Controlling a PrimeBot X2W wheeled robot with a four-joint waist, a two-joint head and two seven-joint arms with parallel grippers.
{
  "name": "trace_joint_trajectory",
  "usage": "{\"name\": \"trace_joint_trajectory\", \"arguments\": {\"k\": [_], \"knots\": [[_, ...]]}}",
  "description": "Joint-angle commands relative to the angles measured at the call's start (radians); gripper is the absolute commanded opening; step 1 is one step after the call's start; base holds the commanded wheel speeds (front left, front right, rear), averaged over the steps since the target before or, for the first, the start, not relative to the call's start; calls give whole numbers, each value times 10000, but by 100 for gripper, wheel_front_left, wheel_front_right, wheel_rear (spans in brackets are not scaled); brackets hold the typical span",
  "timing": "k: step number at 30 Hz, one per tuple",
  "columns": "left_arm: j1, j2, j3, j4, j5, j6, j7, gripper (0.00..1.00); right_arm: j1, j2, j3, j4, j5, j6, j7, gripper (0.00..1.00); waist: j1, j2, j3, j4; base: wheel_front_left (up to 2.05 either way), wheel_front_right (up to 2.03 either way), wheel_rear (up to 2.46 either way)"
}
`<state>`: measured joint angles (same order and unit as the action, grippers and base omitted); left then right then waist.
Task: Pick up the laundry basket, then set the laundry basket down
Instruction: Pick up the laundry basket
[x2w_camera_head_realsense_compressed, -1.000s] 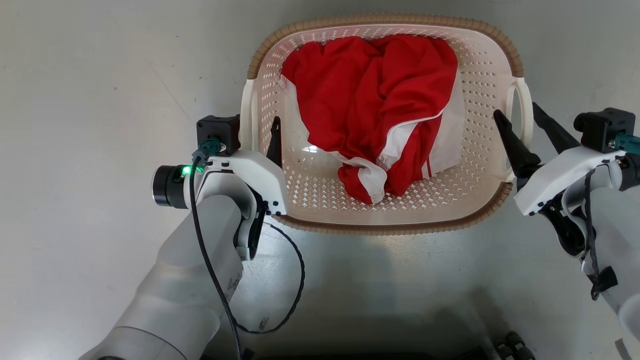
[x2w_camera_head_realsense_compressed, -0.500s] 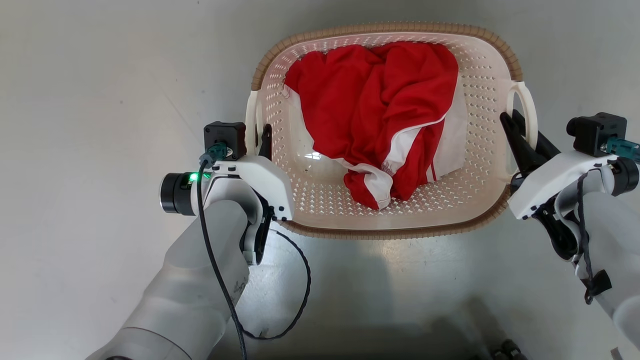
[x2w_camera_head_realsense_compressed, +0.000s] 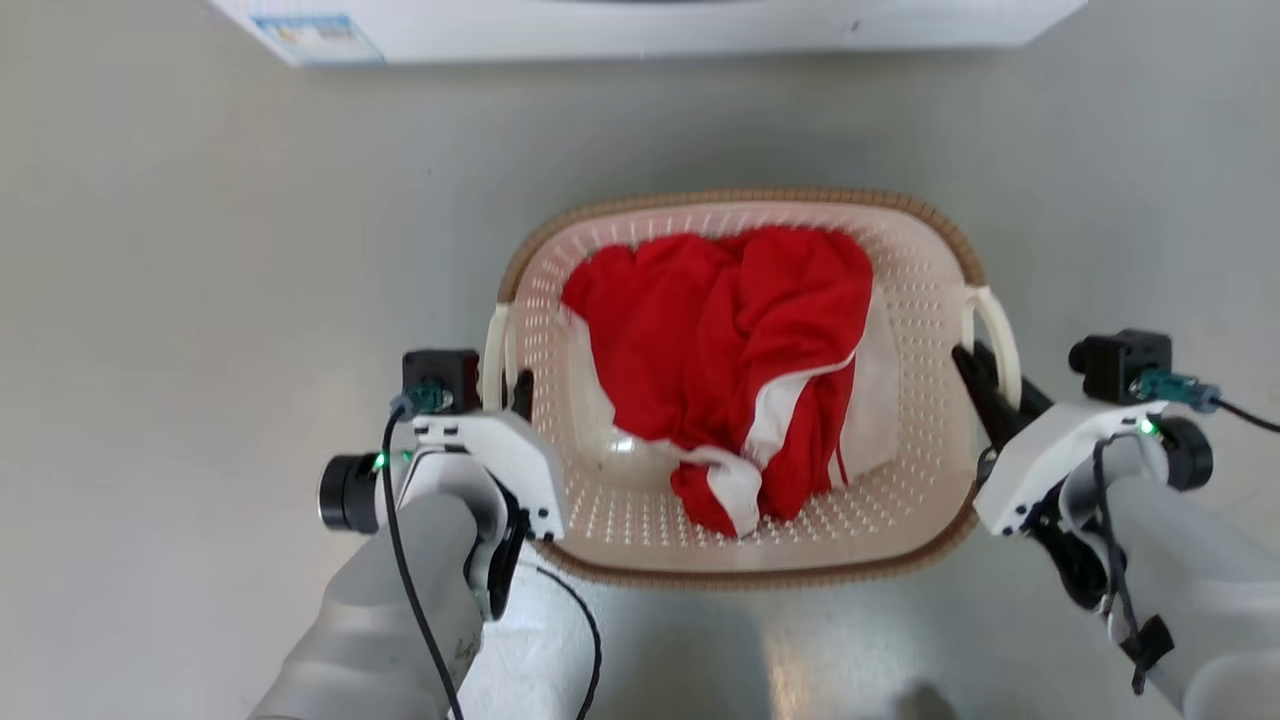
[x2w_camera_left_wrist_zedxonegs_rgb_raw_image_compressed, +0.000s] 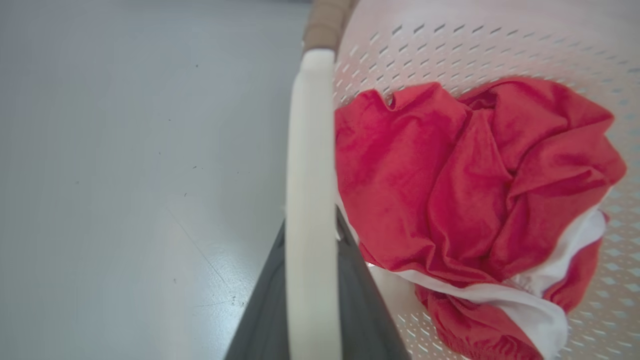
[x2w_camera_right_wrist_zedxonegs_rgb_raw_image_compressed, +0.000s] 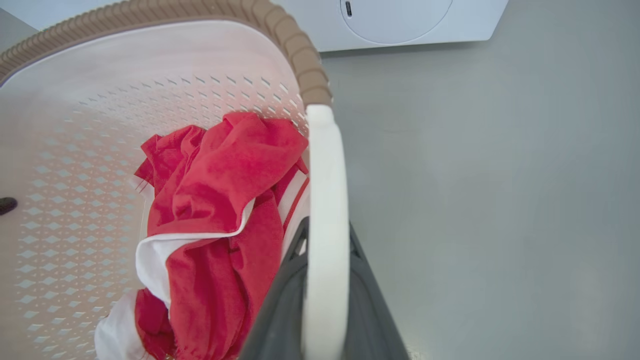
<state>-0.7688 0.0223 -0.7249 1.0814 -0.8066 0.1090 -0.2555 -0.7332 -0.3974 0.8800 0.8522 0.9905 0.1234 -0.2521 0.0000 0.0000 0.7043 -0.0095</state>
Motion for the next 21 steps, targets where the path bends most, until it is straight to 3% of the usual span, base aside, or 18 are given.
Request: {"name": "trace_joint_trajectory", "arguments": {"k": [1, 21], "knots": [[257, 279, 24, 160, -182, -155, -62, 0, 594, -135, 355, 103, 266, 73, -97, 0, 0, 0, -900, -147, 0, 0, 0], [1462, 279, -1039, 1662, -1701, -1272, 1129, 0, 1266, 990, 2845, 1462, 2659, 73, 760, 0, 0, 0, -4900, -588, 0, 0, 0]]}}
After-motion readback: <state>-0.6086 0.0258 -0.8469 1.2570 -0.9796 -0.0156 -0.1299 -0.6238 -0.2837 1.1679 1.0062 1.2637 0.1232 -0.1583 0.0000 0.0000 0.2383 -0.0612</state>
